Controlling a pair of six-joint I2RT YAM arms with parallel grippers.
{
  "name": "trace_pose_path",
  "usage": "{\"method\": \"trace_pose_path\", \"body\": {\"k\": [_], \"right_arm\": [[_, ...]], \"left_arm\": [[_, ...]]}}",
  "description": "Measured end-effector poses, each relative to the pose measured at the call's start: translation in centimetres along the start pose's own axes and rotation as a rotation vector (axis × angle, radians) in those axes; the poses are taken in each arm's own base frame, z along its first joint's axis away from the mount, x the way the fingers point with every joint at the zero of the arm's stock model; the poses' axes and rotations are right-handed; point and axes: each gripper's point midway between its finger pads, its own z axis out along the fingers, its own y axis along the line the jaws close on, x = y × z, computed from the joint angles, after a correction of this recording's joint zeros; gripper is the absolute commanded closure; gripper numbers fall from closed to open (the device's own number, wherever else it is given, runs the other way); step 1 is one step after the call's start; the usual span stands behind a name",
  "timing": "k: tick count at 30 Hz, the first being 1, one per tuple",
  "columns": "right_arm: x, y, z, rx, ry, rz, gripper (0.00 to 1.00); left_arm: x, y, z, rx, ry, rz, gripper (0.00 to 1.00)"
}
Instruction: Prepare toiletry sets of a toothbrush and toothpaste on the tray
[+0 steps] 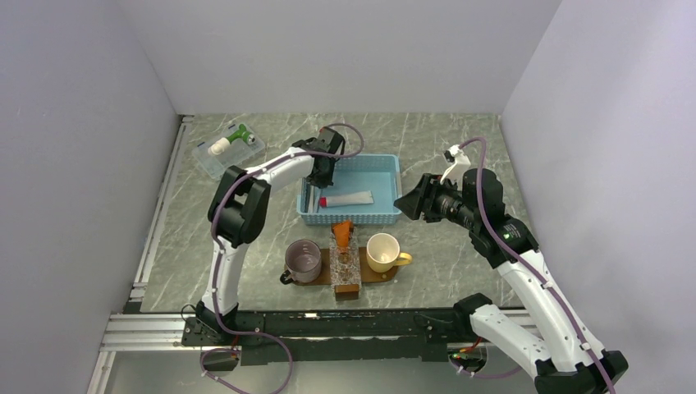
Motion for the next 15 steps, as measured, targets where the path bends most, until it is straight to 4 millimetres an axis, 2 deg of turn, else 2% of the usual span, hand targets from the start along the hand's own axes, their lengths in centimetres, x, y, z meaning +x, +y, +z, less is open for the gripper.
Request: {"method": "trace_pose_path", "body": {"k": [5, 15], "right_arm": [[0.1, -0.1, 0.2, 0.002, 0.006, 0.002, 0.45], [0.2, -0.3, 0.5, 0.009, 0.018, 0.009, 0.45]], "left_arm": [[-1.0, 0.0, -2.1, 0.016, -0.04, 0.003, 1.0], [-4.5, 0.4, -8.4, 0.053, -0.18, 0.007, 1.0]]}}
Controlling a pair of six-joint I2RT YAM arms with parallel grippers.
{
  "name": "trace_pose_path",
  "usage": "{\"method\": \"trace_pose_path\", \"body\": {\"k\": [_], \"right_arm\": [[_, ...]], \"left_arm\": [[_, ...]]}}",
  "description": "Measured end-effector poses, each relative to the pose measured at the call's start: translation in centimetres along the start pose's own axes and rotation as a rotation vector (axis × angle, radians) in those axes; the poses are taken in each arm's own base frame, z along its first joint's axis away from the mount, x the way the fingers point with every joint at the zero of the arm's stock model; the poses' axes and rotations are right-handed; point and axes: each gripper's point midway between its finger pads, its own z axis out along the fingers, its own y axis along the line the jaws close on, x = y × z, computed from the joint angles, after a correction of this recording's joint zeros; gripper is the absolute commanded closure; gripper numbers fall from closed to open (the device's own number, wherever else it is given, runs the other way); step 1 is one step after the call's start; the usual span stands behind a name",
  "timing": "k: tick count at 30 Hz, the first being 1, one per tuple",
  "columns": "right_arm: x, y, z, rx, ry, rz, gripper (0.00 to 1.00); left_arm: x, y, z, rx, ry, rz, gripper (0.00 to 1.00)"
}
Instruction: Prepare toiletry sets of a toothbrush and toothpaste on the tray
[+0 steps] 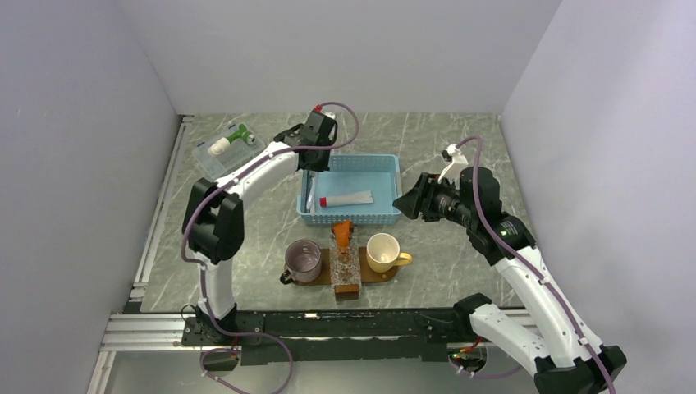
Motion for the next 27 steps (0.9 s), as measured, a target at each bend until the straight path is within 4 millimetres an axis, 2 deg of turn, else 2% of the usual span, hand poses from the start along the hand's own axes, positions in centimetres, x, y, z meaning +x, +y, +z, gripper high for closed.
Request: {"method": "trace_pose_path", "body": {"k": [3, 7, 16, 21, 23, 27], "right_arm": [[0.2, -0.1, 0.3, 0.003, 0.013, 0.004, 0.45], [0.4, 0.2, 0.6, -0.019, 0.034, 0.006, 0.45], [-0.6, 3.9, 0.8, -0.196, 0.051, -0.045, 0.45], [-0.5, 6.3, 0.9, -0.305, 0.076, -0.088, 0.44], [-0.1, 7.7, 1.1, -0.353, 0.095, -0.118, 0.43], [1.6, 11.7, 0.9, -0.478, 0.159, -0.21, 0.41]], "left_arm": [[-0.9, 0.1, -1.9, 0.016, -0.034, 0.002, 1.0], [-1.9, -0.2, -5.4, 0.079, -0.081, 0.014, 1.0], [-2.5, -1.5, -16.0, 0.307, -0.195, 0.039, 1.0], [-1.3, -2.6, -22.1, 0.482, -0.237, 0.087, 1.0], [0.0, -3.1, -24.1, 0.557, -0.241, 0.115, 1.0], [3.2, -3.6, -26.9, 0.68, -0.222, 0.163, 1.0]]}}
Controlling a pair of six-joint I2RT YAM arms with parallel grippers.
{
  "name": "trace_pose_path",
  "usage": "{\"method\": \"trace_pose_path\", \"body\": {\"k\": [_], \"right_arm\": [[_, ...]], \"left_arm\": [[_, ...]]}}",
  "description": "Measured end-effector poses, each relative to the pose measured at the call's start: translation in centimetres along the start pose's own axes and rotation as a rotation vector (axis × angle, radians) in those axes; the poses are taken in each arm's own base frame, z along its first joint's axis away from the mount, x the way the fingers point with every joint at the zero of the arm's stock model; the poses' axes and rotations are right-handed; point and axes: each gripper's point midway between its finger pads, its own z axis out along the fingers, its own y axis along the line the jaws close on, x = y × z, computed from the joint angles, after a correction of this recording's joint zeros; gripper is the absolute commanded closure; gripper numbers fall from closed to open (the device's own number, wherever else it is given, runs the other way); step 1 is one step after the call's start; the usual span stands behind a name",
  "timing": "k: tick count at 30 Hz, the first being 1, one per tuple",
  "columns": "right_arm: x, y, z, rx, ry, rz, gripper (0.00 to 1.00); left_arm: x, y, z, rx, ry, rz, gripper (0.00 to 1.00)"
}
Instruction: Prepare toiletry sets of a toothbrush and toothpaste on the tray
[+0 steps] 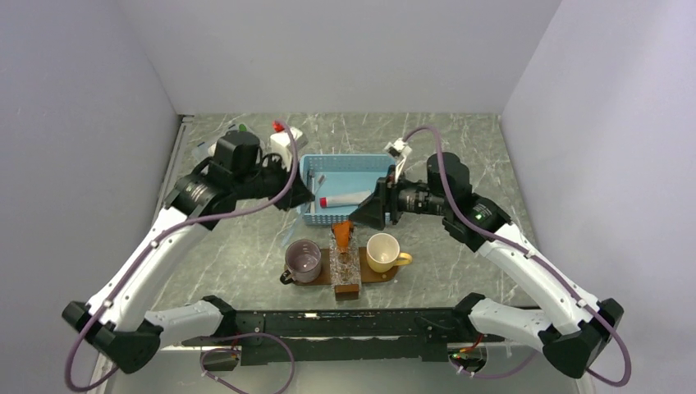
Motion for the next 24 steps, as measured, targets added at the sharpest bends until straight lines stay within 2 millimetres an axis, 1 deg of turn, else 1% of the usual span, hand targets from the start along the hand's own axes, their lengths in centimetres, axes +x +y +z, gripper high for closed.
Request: {"method": "trace_pose_path", "body": {"k": [2, 4, 10, 11, 15, 17, 19, 24], "right_arm": [[0.2, 2.2, 0.7, -0.071, 0.023, -0.049, 0.4], [0.3, 3.7, 1.0, -0.125, 0.036, -0.089, 0.4], [-0.2, 6.2, 1.2, -0.218, 0.053, -0.167, 0.39], [-0.3, 6.4, 1.3, -0.232, 0.056, -0.175, 0.39], [-0.3, 7.1, 1.8, -0.276, 0.083, -0.186, 0.38], [0.1, 7.4, 2.2, -0.301, 0.108, -0.183, 0.38], [0.7, 7.7, 2.5, -0.327, 0.135, -0.177, 0.38], [2.6, 9.6, 3.4, -0.411, 0.213, -0.174, 0.38]], "left_arm": [[1.6, -1.4, -1.0, 0.068, 0.018, 0.01, 1.0], [2.8, -2.4, -1.9, 0.122, 0.029, 0.019, 1.0], [6.6, -5.5, -4.2, 0.296, 0.045, 0.033, 1.0], [6.9, -6.0, -4.8, 0.319, 0.034, 0.043, 1.0], [8.2, -7.7, -6.2, 0.422, 0.016, 0.068, 1.0], [8.6, -8.4, -6.7, 0.459, 0.011, 0.077, 1.0], [8.7, -8.9, -7.1, 0.488, 0.004, 0.085, 1.0], [8.4, -9.8, -7.9, 0.537, -0.024, 0.114, 1.0]]}}
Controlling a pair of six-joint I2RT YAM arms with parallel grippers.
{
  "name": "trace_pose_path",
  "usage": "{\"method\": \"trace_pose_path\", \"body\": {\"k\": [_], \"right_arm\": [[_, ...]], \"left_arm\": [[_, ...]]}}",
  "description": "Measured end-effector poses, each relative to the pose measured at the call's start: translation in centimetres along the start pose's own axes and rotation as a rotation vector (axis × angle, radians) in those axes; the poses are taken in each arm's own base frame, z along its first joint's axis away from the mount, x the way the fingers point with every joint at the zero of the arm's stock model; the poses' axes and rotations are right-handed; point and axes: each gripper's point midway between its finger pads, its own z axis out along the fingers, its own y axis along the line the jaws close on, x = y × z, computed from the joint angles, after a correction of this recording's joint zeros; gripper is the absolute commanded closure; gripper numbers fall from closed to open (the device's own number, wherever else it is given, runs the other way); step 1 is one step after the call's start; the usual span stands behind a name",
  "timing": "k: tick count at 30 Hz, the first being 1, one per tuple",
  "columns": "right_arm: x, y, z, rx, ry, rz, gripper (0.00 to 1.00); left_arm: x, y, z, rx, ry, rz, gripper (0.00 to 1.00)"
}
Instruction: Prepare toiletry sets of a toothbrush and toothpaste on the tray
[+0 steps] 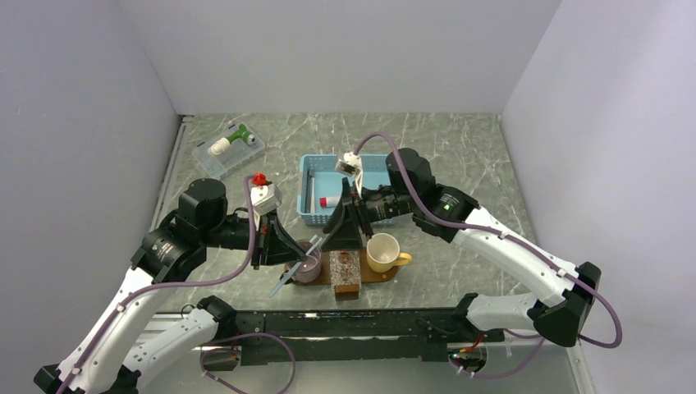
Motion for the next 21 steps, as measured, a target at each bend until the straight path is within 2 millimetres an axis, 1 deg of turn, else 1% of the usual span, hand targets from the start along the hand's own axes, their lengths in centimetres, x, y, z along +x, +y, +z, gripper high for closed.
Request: {"method": "trace_pose_path", "body": {"k": [5, 9, 16, 21], "right_arm": [[0.6, 1.8, 0.8, -0.065, 0.027, -0.018, 0.38], [0.5, 2.6, 1.1, -0.085, 0.029, -0.033, 0.38], [-0.2, 3.2, 1.3, -0.08, 0.012, -0.056, 0.39], [-0.8, 3.4, 1.4, -0.07, -0.002, -0.076, 0.46]], "left_arm": [[0.1, -0.3, 0.1, 0.02, -0.001, 0.008, 1.0], [0.2, -0.4, 0.1, 0.025, 0.002, 0.009, 1.0], [0.4, -0.5, 0.2, 0.029, 0.005, 0.009, 1.0], [0.4, -0.5, 0.2, 0.03, 0.007, 0.009, 1.0]]}}
